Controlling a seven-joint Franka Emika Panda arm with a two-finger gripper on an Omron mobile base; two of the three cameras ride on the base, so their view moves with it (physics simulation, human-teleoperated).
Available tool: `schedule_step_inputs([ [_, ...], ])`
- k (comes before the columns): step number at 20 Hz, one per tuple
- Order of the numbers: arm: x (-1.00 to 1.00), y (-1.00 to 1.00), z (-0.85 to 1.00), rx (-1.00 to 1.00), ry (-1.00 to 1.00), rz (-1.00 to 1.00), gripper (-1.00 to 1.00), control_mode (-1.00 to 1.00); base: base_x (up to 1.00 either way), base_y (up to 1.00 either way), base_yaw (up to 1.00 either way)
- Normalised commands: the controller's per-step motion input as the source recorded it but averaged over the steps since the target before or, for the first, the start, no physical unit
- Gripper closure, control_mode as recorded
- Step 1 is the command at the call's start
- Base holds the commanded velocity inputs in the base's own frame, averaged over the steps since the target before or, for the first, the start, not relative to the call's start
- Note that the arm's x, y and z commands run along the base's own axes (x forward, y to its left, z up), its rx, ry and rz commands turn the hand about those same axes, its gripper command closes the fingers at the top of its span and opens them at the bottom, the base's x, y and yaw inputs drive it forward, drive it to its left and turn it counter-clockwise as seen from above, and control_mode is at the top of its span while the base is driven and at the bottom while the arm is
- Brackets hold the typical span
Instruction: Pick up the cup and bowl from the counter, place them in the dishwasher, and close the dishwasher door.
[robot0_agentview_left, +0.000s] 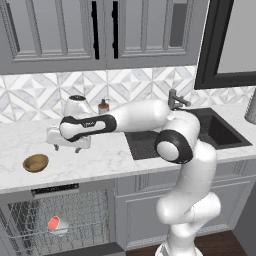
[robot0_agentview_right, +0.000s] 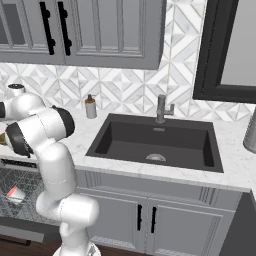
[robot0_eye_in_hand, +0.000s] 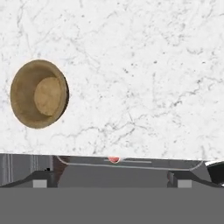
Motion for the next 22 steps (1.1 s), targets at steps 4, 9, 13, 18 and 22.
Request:
schedule_step_inputs([
  [4,0.53,0.72,-0.05,-0.20,0.09,0.10,-1.00,-1.00,0.00,0.00,0.00],
  [9,0.36,0.52,-0.12,-0.16,0.15,0.07,-1.00,-1.00,0.00,0.00,0.00],
  [13,0.34,0.53,-0.15,-0.10,0.06,0.01,-1.00,-1.00,0.00,0.00,0.00],
  [18,0.14,0.01,-0.47,-0.03,0.00,0.00,-1.00,-1.00,0.00,0.00,0.00],
  [22,-0.31,-0.46,-0.63,0.13,-0.14,0.00,-1.00,-1.00,0.00,0.00,0.00],
])
